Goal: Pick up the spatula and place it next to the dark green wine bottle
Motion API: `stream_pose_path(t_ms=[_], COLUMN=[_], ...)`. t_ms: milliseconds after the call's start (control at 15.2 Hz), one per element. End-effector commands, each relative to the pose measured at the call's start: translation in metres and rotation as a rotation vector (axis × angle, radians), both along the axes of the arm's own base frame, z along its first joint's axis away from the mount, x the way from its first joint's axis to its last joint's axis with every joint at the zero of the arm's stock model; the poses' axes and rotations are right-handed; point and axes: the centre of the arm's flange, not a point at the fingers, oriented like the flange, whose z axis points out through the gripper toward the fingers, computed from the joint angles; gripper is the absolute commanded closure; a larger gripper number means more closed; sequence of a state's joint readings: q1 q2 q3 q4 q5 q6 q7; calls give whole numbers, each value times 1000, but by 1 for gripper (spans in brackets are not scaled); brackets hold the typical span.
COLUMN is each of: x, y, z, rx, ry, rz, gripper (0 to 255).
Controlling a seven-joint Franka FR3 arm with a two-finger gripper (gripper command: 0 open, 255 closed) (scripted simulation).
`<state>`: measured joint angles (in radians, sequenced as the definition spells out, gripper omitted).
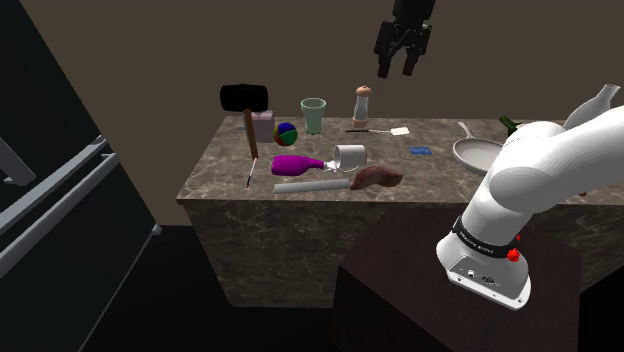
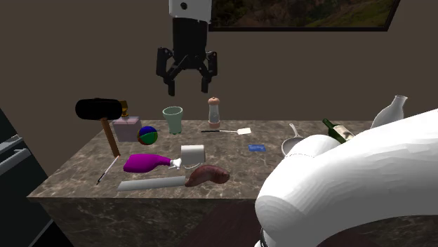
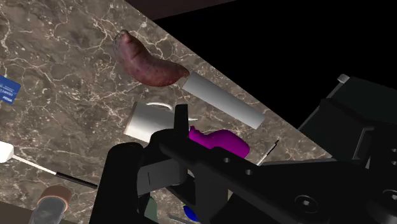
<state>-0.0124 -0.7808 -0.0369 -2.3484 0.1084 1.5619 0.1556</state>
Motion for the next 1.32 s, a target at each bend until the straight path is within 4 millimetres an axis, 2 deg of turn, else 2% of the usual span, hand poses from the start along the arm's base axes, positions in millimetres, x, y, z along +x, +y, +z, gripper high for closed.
stream_pose_path(t_ms=[0,594,1254], x=[0,7,35], y=[0,-89,-186], z=[0,-74,-153], rx=[0,-21,-45], ry=[0,-25,-53], rz=[0,176,371], gripper=[0,0,0])
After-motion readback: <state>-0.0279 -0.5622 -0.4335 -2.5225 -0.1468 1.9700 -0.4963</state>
